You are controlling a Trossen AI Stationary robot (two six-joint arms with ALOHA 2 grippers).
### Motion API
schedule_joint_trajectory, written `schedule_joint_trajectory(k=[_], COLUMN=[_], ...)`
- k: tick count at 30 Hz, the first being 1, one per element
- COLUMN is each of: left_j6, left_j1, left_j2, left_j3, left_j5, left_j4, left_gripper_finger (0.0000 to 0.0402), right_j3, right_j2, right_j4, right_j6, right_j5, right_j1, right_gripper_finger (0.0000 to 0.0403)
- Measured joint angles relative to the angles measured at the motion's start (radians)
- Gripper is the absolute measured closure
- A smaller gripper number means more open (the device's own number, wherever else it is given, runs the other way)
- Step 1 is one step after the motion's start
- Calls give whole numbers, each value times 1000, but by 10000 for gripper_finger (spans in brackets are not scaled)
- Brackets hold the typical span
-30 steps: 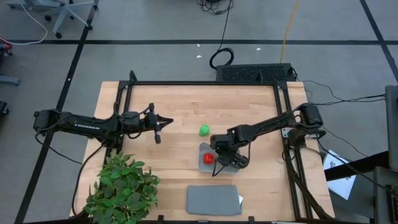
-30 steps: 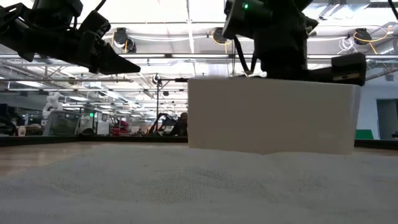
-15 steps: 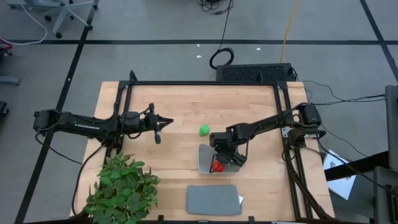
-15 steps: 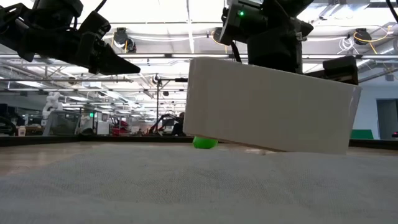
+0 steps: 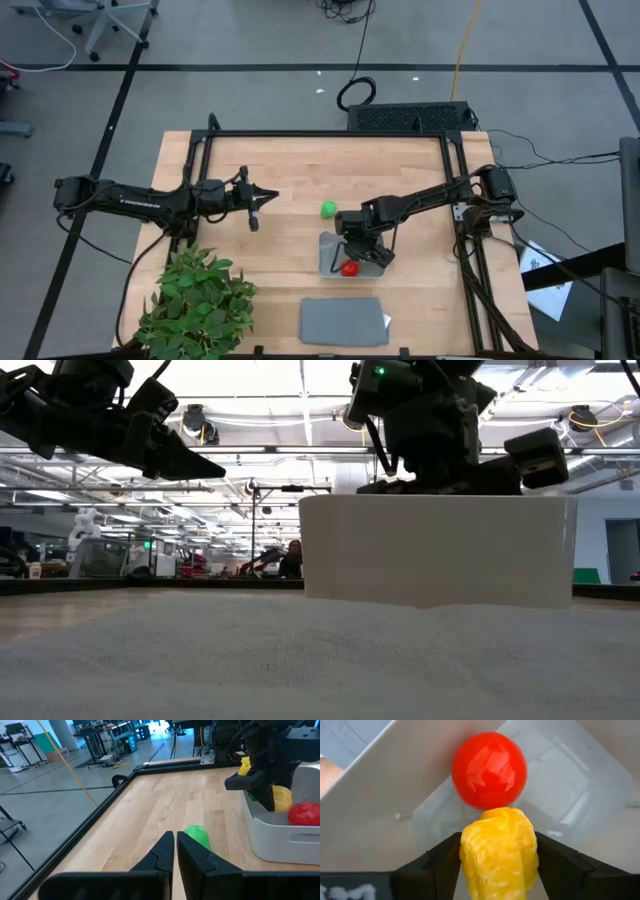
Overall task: Pick and placing Produce into tupperware
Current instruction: Put the yellow pineapple into the gray bin, then put the green pear into the gray bin
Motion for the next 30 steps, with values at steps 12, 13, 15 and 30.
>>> schedule_joint_trajectory(k=[12, 13, 15, 30], left_j6=[-3, -3, -4, -5], left_j1=[0, 0, 0, 0], left_j2=[0, 0, 0, 0], left_j3=[0, 0, 0, 0], left_j5=[0, 0, 0, 0], left_j4=[0, 0, 0, 1], left_gripper_finger=[376, 376, 376, 376], right_j3=[0, 0, 0, 117], right_j2=[0, 0, -4, -8], right_j4=[0, 0, -9, -151], right_j6=[47, 54, 61, 66], right_j5=[0, 3, 10, 135], right_j1=[0, 0, 0, 1], right_gripper_finger=[124, 124, 124, 129])
